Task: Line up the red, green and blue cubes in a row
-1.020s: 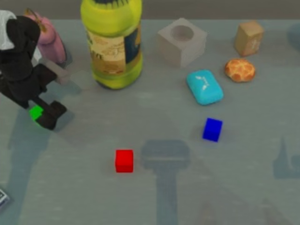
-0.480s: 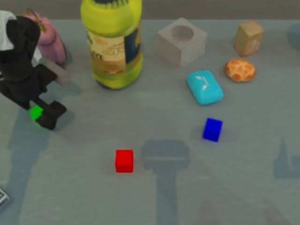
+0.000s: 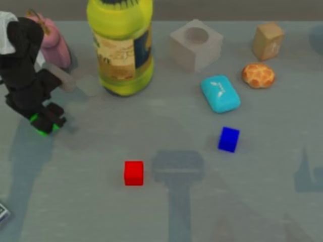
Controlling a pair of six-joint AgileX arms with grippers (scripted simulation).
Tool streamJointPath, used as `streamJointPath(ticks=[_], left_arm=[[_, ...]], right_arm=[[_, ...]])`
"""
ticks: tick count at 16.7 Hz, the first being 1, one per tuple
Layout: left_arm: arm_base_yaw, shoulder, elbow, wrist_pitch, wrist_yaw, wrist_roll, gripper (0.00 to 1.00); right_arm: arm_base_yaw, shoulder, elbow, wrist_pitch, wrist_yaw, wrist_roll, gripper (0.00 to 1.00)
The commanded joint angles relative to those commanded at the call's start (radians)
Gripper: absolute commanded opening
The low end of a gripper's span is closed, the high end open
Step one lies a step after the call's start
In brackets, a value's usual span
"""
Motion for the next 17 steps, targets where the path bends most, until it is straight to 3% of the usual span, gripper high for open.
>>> streamJointPath(ticks=[2,12,17], left_arm=[[0.000,0.000,0.000,0.000,0.000,0.000,0.00],[0.000,-0.025,0.018,-0.029,0.009,-0.004,0.00],[0.015,-0.084,0.126,-0.208,0.009,-0.007,0.00]], right_arm=[[0.000,0.000,0.000,0.000,0.000,0.000,1.00],[0.000,0.000,0.000,0.000,0.000,0.000,1.00],[0.000,0.000,0.000,0.000,0.000,0.000,1.00]])
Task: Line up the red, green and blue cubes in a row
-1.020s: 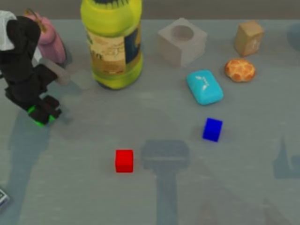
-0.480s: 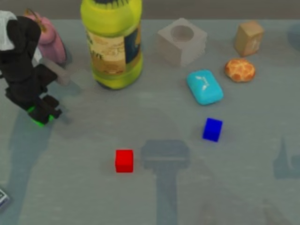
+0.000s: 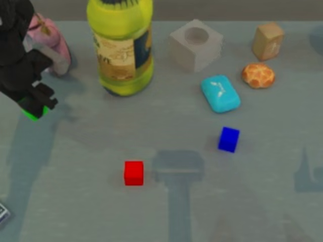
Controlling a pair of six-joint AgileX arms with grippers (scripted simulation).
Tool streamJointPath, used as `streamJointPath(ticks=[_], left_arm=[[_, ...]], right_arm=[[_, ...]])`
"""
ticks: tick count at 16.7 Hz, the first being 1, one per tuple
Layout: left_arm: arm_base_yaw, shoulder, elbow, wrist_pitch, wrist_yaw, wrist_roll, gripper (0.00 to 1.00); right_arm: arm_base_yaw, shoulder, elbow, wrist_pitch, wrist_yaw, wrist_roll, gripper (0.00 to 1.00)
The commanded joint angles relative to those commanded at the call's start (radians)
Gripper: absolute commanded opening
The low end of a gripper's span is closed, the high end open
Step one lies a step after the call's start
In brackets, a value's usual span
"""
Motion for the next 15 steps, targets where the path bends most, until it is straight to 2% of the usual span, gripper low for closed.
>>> streamJointPath(ticks=[5,9,12,15], left_arm=[[0.004,-0.023,0.029,-0.042,-0.001,-0.001,0.00],[-0.024,-0.020,0.033,-0.040,-0.002,-0.034,0.00],[-0.099,-0.013,0.052,-0.051,-0.004,-0.162,0.00],[-0.210,0.000,0.073,-0.072,-0.006,-0.384,0.00]], right_arm=[[0.000,0.000,0.000,0.000,0.000,0.000,1.00],[0.000,0.000,0.000,0.000,0.000,0.000,1.00],[0.000,0.000,0.000,0.000,0.000,0.000,1.00],[0.000,0.000,0.000,0.000,0.000,0.000,1.00]])
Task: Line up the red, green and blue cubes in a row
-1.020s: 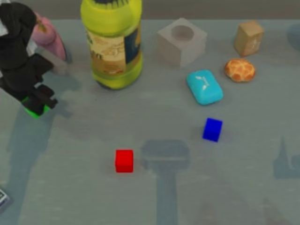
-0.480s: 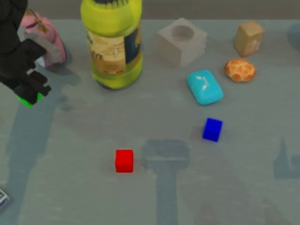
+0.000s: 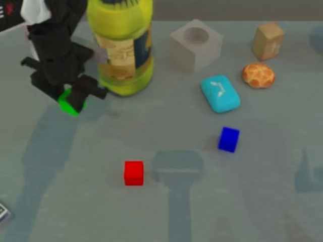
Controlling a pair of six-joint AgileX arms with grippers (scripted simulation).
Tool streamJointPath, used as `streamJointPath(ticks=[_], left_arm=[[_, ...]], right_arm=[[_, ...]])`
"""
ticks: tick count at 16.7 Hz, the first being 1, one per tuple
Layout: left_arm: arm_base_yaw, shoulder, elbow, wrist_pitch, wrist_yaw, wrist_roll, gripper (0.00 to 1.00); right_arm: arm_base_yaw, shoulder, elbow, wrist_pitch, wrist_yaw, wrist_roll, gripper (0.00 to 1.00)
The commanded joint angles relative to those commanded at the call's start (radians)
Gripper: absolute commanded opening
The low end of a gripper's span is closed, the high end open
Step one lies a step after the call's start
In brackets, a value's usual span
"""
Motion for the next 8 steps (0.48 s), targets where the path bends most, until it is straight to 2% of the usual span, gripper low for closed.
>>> streamJointPath(ticks=[8], left_arm=[[-0.358,0.009,0.031,-0.052,-0.007,-0.754,0.00]], right_arm=[[0.000,0.000,0.000,0.000,0.000,0.000,1.00]])
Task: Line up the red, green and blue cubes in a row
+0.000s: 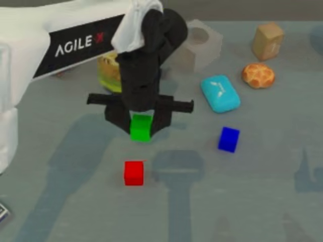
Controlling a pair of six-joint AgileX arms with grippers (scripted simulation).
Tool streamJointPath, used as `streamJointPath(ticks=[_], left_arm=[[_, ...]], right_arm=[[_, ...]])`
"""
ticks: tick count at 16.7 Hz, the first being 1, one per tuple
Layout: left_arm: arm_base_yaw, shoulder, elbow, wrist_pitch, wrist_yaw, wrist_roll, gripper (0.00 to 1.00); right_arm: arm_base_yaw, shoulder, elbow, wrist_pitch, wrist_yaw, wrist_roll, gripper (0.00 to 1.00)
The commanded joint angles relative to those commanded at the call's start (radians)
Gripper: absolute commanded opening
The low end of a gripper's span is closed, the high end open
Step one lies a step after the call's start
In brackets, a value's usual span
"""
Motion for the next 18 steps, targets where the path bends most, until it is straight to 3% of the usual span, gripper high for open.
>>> streamJointPath(ticks=[3,6,13,18], left_arm=[[-0.109,-0.013,0.006,-0.005,-0.005,-0.199,0.00],[-0.175,-0.024,0.012,-0.005,-0.010,-0.303,0.00],[-0.182,-0.021,0.009,-0.001,-0.010,-0.316,0.00],[-0.179,0.016,-0.088,0.142,-0.009,-0.313,0.00]], right_arm=[[0.000,0.000,0.000,0.000,0.000,0.000,1.00],[0.000,0.000,0.000,0.000,0.000,0.000,1.00],[0.000,0.000,0.000,0.000,0.000,0.000,1.00],[0.000,0.000,0.000,0.000,0.000,0.000,1.00]])
